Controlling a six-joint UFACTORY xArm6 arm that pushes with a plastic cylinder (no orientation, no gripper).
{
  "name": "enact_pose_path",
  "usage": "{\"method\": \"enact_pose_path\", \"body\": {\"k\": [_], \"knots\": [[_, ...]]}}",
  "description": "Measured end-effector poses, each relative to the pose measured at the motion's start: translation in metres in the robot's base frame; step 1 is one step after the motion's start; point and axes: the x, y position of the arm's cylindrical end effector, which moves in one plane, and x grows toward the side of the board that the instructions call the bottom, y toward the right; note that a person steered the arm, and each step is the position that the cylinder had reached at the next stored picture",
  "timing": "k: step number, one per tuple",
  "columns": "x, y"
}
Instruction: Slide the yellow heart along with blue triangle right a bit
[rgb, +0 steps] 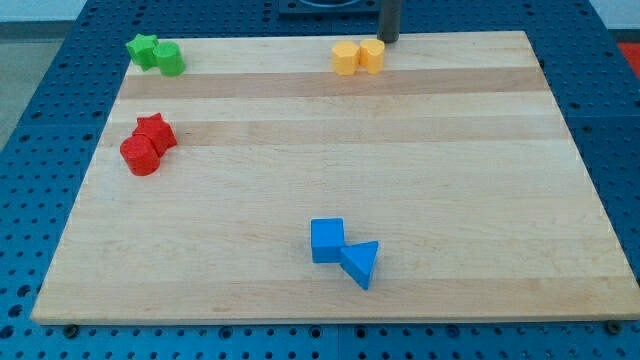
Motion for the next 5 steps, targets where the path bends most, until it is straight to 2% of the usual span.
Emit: {"method": "enact_pose_path", "body": {"k": [2, 4, 5], "knots": [[0.038, -0.014], [0.040, -0.042], [0.057, -0.051]]}}
